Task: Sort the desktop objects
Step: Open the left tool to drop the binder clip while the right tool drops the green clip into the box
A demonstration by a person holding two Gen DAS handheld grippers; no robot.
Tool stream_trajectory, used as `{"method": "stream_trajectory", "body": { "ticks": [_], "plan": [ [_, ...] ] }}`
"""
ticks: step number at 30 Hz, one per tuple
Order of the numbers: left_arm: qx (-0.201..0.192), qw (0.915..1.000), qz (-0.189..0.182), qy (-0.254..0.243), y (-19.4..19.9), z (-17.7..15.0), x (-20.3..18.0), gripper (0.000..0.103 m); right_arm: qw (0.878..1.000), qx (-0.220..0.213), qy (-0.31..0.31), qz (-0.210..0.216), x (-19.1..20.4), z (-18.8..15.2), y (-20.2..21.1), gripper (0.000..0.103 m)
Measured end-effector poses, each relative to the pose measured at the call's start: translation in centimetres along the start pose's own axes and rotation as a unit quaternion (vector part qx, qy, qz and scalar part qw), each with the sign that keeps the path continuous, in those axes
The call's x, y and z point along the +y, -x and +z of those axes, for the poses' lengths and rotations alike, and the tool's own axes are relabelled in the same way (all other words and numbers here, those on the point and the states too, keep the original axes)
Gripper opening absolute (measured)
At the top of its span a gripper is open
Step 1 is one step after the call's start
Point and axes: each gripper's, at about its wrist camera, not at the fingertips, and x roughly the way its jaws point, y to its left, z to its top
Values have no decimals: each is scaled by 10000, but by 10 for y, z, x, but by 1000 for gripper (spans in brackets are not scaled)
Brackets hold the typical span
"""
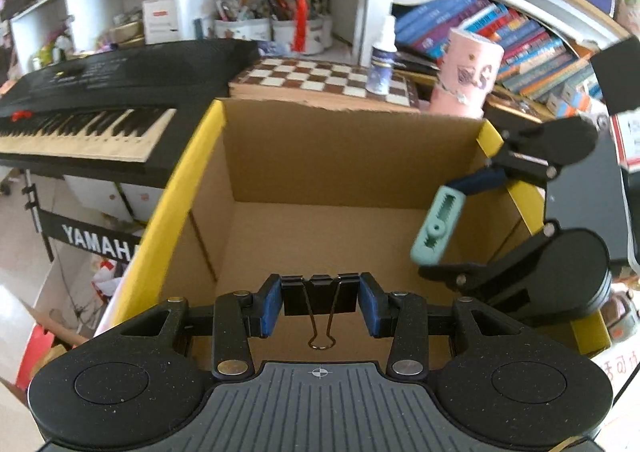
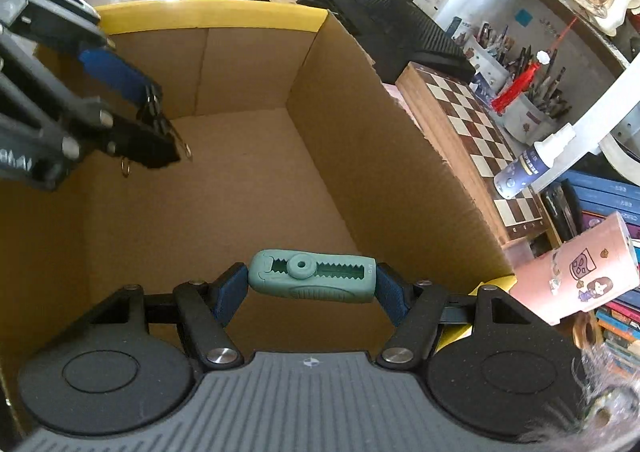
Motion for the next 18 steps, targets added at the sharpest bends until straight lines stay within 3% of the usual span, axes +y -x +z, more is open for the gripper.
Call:
{"method": "stream_trajectory", "body": {
  "ticks": [2,5,11,14,18],
  "plan": [
    [-91,9998,-75,-142,2,0,-3,42,10000,-17,-56,-42,0,1,-1,66],
    [-310,9988,-35,-370,11,2,-9,55,9991,-251,-319,-115,1,-1,9,69],
    [-1030,9927,140,-617,48,-2,-17,63,9919,-737,-940,-429,10,-6,49,73],
    [-1385,9888,184,-517,73,-5,-17,67,9848,-1017,-1210,-715,20,-11,79,73],
    [-1632,9857,234,-355,103,-16,-15,68,9687,-1418,-1661,-1183,35,-21,118,83]
  ]
}}
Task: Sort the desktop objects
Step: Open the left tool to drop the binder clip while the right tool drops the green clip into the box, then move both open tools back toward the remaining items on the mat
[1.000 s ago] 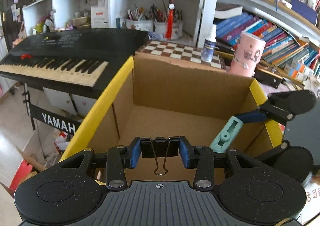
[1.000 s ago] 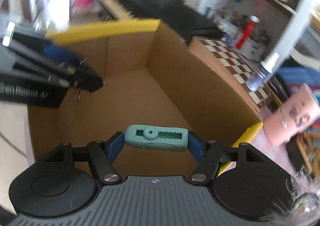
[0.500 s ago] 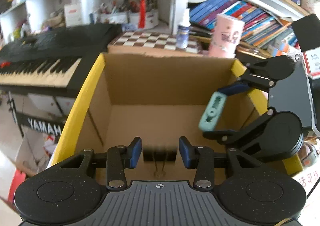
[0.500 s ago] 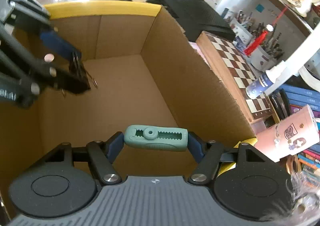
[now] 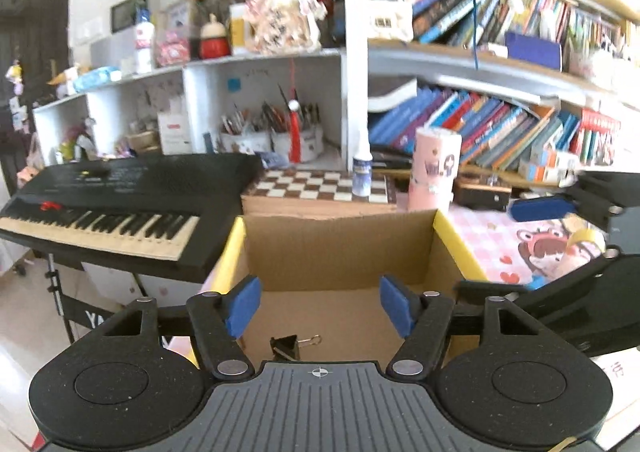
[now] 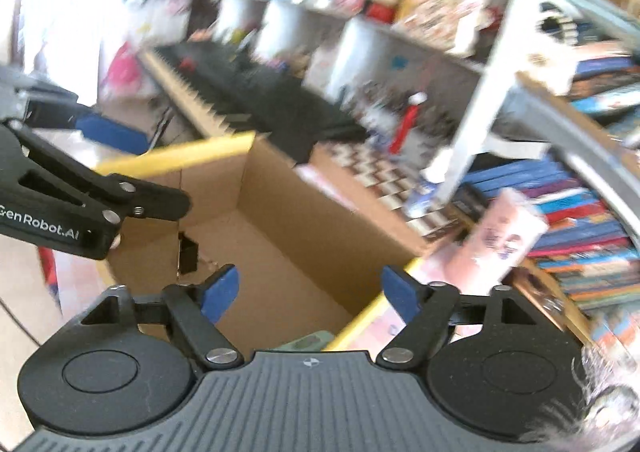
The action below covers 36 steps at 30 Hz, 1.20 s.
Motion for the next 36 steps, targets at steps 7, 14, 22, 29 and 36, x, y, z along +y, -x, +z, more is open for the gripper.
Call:
{"method": "stream_trajectory", "body": {
  "ticks": [7,14,22,29,36],
  "plan": [
    [-190,9996,83,209,43,-12,10,70,9871,-335,-1213,-988,6,-20,65,84],
    [-251,9976,419,487,76,-36,15,70,9475,-62,-2653,-1784,20,-55,94,84],
    [-149,9977,457,480,121,-69,10,71,9376,-38,-2827,-2022,76,-75,129,84],
    [29,9954,695,660,155,-100,5,71,9464,-90,-2584,-1934,121,-87,164,84],
    [317,9969,498,522,173,-124,-6,71,9484,60,-2591,-1826,147,-106,190,84]
  ]
}}
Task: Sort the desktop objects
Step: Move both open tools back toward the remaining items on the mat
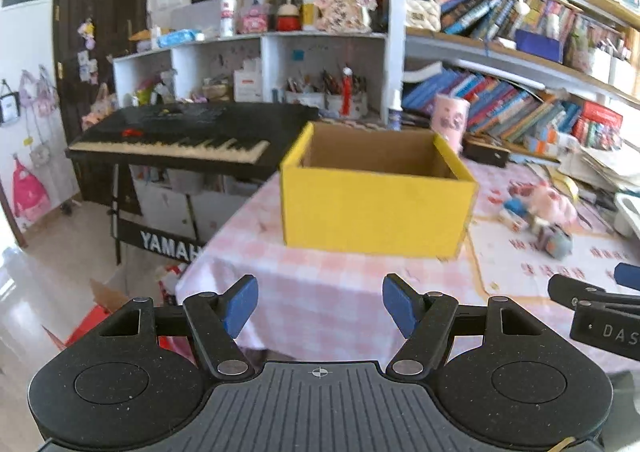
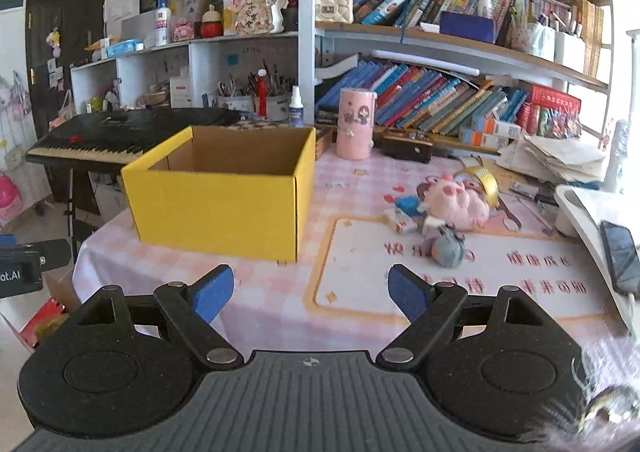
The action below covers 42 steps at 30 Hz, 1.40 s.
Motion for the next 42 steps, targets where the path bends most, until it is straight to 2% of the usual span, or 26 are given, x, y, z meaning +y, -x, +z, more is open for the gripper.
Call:
{"method": "stream_trajectory", "body": {
  "ticks": [9,15,24,30,39,42],
  "plan": [
    [130,9963,-732,-432,6,-9,-32,71,9979,386,-267,-453,-20,-25,22,81],
    [302,9893,-1197,-777,-1,-13,-61,71,9952,460,-497,-713,-41,-36,34,81],
    [465,9791,-1659,-1077,-16,-10,-110,71,9880,607,-819,-1159,-84,-44,35,81],
    [474,9743,-1736,-1355,-23,-7,-140,71,9852,646,-1012,-1224,-112,-41,24,81],
    [713,9734,-1687,-1374,-49,-3,-178,71,9840,775,-1044,-1221,-148,-38,1,81],
    [676,9745,-1592,-1432,-57,4,-194,71,9840,717,-1130,-1173,-166,-34,-7,81]
  ]
}}
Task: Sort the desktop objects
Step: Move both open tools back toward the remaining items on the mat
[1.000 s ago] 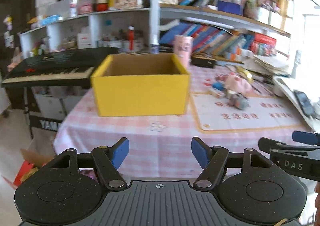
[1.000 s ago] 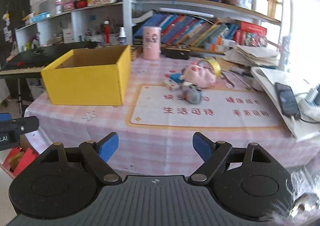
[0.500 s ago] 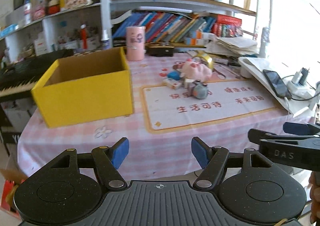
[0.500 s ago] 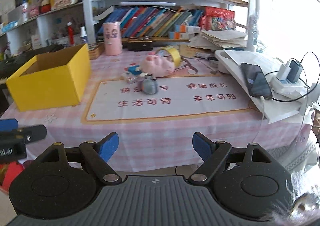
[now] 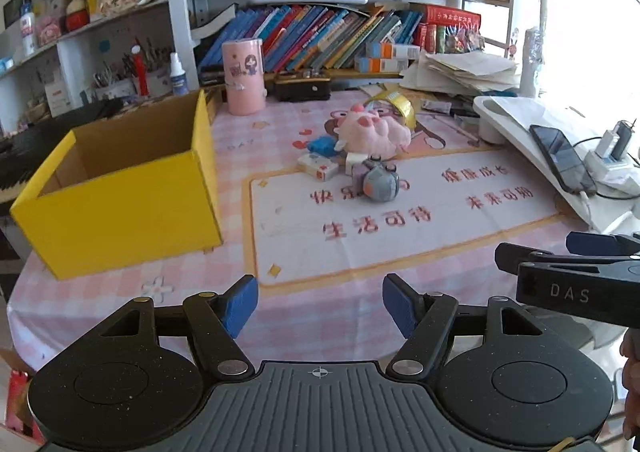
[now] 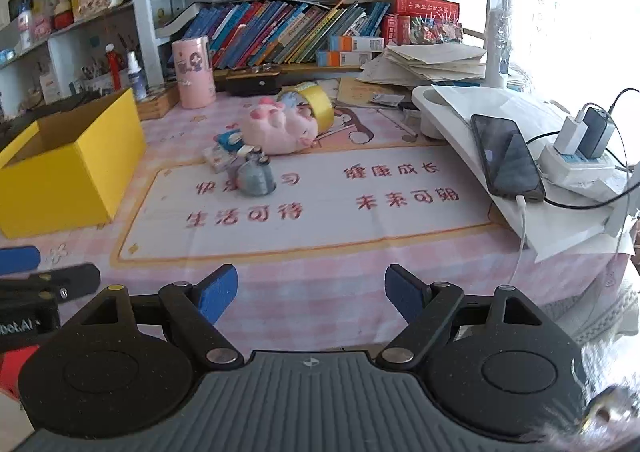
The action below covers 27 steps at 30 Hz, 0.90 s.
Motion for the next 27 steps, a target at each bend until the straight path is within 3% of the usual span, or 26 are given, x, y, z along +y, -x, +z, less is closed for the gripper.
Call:
{"method": "stream_trajectory", "body": {
  "ticks": [17,27],
  "plan": [
    [153,9991,198,330,-72,50,-59,71,9989,-109,-41,445,-73,69,-76,81],
    [259,9991,322,112,-122,68,-78,71,9976,-21,122,683,-93,90,-107,81]
  ]
}}
